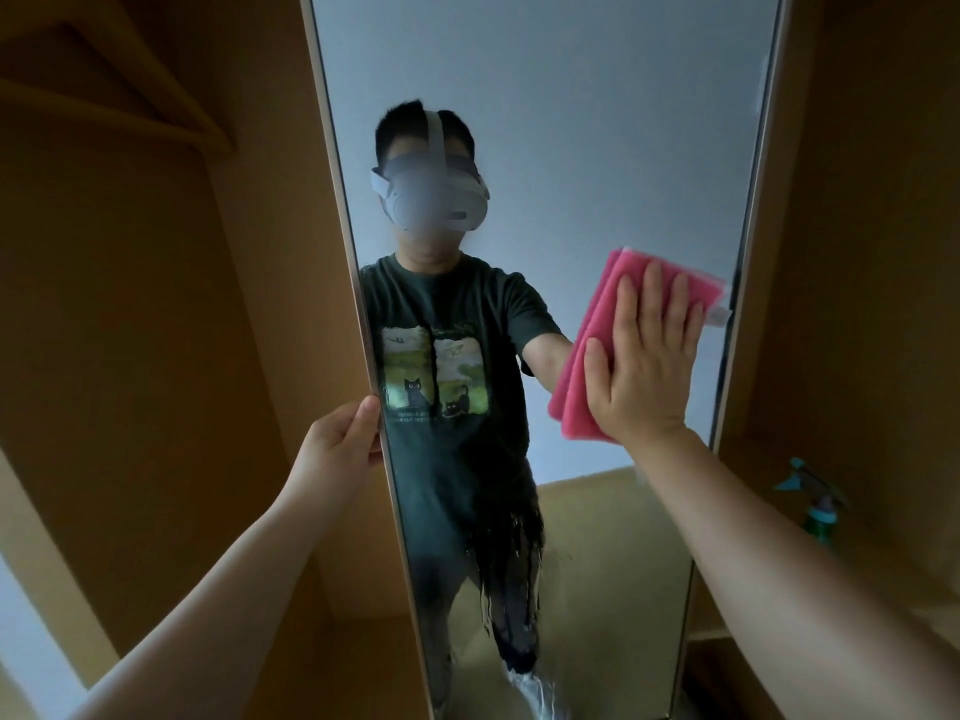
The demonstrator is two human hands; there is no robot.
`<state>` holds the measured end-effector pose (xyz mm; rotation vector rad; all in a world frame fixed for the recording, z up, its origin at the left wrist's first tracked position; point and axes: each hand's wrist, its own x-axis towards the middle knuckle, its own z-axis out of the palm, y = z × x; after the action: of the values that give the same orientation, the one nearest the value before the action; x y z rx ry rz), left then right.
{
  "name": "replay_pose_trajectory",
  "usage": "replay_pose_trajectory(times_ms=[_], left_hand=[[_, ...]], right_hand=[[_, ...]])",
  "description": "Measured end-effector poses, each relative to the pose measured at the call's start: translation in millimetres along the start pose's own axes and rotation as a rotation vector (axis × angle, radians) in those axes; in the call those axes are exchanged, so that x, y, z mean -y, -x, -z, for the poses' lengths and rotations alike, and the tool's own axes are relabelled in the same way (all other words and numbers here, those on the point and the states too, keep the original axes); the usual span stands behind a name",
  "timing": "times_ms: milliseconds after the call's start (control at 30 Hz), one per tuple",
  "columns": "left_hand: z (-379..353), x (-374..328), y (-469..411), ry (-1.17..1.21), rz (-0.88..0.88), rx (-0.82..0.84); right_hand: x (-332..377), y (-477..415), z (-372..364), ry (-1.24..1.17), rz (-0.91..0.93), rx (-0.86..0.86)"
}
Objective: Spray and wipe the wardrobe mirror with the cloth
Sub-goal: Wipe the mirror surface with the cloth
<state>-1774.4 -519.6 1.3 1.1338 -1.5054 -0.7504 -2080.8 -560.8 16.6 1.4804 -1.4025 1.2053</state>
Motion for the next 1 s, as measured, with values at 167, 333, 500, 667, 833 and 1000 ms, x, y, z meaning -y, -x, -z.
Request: replay_pose_trajectory(times_ms=[167, 333, 500, 667, 833, 1000], left_hand=[[-1, 1, 0, 0.012, -0.005, -0.001], [0, 1, 1, 0.036, -0.009, 0.016], [0, 1, 0, 0.041, -0.007, 0.012], [1, 1, 1, 0.031, -0.017, 0.014], [1, 1, -1, 0.011, -0.023, 0.012], [1, 5, -3, 0.010, -0.030, 0.007]], right_hand=[[-1, 2, 1, 0.005, 0.002, -0.002], [-3, 6, 0, -0.002, -0.026, -0.011], [-6, 13, -2, -0.005, -0.056, -0.016], [-10, 29, -3, -0.023, -0.125, -0.019], [-16, 73, -6, -0.059, -0.240, 0.052], [-14, 156, -14, -0.089, -0.331, 0.196]])
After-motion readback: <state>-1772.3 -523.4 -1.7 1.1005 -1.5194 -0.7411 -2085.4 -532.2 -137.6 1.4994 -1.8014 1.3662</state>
